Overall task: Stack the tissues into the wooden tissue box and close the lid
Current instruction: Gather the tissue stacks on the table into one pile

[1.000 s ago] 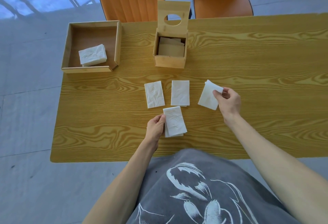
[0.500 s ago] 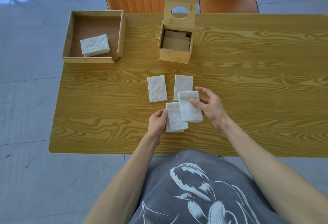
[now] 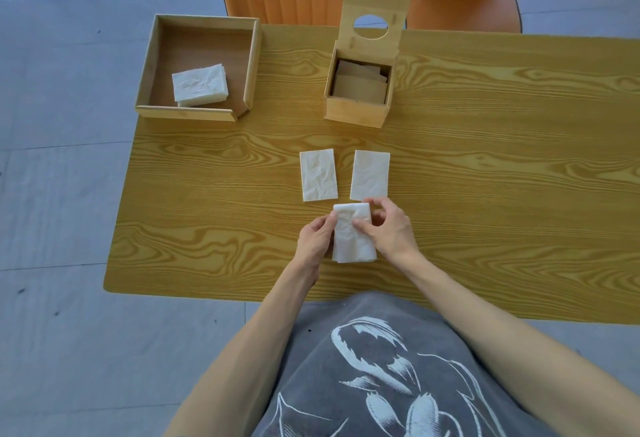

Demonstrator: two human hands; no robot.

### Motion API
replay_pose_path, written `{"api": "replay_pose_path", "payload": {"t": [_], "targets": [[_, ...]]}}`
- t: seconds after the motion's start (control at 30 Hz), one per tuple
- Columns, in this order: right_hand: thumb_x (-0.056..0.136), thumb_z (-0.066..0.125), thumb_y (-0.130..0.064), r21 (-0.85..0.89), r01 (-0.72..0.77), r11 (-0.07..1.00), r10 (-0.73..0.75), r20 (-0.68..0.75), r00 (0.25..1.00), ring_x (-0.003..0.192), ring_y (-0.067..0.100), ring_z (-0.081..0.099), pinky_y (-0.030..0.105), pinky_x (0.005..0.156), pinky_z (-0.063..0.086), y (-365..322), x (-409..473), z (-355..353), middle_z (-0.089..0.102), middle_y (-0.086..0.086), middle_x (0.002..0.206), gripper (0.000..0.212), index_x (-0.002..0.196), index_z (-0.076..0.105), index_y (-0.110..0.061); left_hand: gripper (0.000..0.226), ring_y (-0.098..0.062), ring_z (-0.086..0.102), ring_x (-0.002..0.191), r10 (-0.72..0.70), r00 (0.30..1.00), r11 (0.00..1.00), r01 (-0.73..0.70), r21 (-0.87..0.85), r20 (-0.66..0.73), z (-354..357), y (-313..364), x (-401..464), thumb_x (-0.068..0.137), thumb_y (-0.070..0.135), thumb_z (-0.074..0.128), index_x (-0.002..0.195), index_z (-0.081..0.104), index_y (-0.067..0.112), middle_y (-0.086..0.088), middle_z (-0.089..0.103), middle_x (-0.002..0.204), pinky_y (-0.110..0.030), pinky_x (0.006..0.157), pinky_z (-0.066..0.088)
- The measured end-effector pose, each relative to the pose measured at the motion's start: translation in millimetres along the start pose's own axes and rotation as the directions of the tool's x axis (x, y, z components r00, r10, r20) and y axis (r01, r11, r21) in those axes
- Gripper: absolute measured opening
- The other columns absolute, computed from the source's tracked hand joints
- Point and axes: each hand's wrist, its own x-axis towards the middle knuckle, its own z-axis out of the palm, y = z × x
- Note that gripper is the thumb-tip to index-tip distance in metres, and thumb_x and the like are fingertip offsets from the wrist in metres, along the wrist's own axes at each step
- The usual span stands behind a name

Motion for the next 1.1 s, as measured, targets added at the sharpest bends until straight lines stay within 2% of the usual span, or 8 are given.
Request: {"api": "replay_pose_path", "payload": {"t": [0.13, 0.3, 0.47, 0.6, 0.77, 0.9, 1.1], "targets": [[0.076, 0.082, -0.029, -0.116, 0.042, 0.992, -0.046, -0.028, 0.999, 0.086, 0.015, 0.068, 0.038, 0.080, 0.057, -3, 2, 0, 0.071, -0.003, 0.099, 0.051, 0.122, 0.059, -0.021, 0.033, -0.019, 0.071, 0.084, 0.012, 1.000, 1.000, -0.012, 0.024, -0.003, -1, 1, 1, 0.089, 0.018, 0.071, 0.120, 0.065, 0.008, -0.005, 0.075, 0.099, -0.030, 0.069, 0.056], [0.075, 0.081, -0.038, -0.229, 0.045, 0.972, -0.076, -0.127, 0.989, 0.081, 0.013, 0.063, 0.032, 0.074, 0.054, -10, 11, -7, 0.064, -0.002, 0.100, 0.059, 0.126, 0.057, -0.020, 0.032, -0.017, 0.070, 0.080, 0.001, 1.000, 1.000, -0.001, 0.015, -0.013, -1, 6, 3, 0.089, 0.015, 0.071, 0.119, 0.064, 0.008, -0.003, 0.074, 0.097, -0.031, 0.065, 0.057], [0.082, 0.072, -0.040, -0.190, -0.075, 0.979, 0.018, -0.285, 0.958, 0.093, 0.017, 0.061, 0.029, 0.071, 0.042, -30, 42, -25, 0.065, -0.001, 0.104, 0.048, 0.123, 0.059, -0.018, 0.031, -0.015, 0.070, 0.078, -0.017, 1.000, 1.000, 0.017, 0.004, -0.016, -5, 9, 3, 0.090, 0.013, 0.070, 0.120, 0.063, 0.010, -0.001, 0.073, 0.094, -0.033, 0.069, 0.059], [0.085, 0.068, -0.044, -0.187, -0.170, 0.967, 0.109, -0.298, 0.948, 0.103, 0.021, 0.060, 0.032, 0.075, 0.044, -42, 63, -27, 0.064, 0.002, 0.114, 0.049, 0.125, 0.057, -0.017, 0.029, -0.012, 0.069, 0.076, -0.014, 1.000, 1.000, 0.014, -0.009, -0.023, -9, 13, 0, 0.090, 0.011, 0.069, 0.119, 0.062, 0.010, 0.000, 0.072, 0.094, -0.024, 0.059, 0.057], [0.083, 0.067, -0.052, -0.256, -0.295, 0.921, 0.219, -0.286, 0.933, 0.113, 0.028, 0.058, 0.038, 0.084, 0.046, -43, 71, -19, 0.059, 0.008, 0.126, 0.058, 0.125, 0.053, -0.015, 0.030, -0.012, 0.069, 0.077, 0.002, 0.999, 1.000, -0.003, -0.022, -0.044, -16, 14, -4, 0.091, 0.010, 0.068, 0.120, 0.061, 0.009, -0.001, 0.072, 0.094, -0.023, 0.059, 0.056], [0.081, 0.071, -0.050, -0.296, -0.369, 0.881, 0.278, -0.308, 0.910, 0.110, 0.032, 0.061, 0.044, 0.088, 0.051, -43, 69, -14, 0.057, 0.012, 0.127, 0.060, 0.124, 0.052, -0.012, 0.031, -0.013, 0.069, 0.080, 0.010, 0.998, 0.999, -0.012, -0.035, -0.060, -21, 13, -7, 0.091, 0.011, 0.068, 0.121, 0.061, 0.009, -0.001, 0.072, 0.096, -0.025, 0.063, 0.057], [0.078, 0.074, -0.049, -0.287, -0.382, 0.879, 0.296, -0.301, 0.907, 0.100, 0.030, 0.063, 0.043, 0.083, 0.054, -45, 69, -12, 0.062, 0.010, 0.118, 0.048, 0.111, 0.064, -0.015, 0.030, -0.013, 0.070, 0.081, 0.014, 0.997, 0.998, -0.018, -0.055, -0.071, -29, 10, -10, 0.092, 0.015, 0.067, 0.122, 0.061, 0.010, -0.001, 0.072, 0.099, -0.028, 0.068, 0.059]]}}
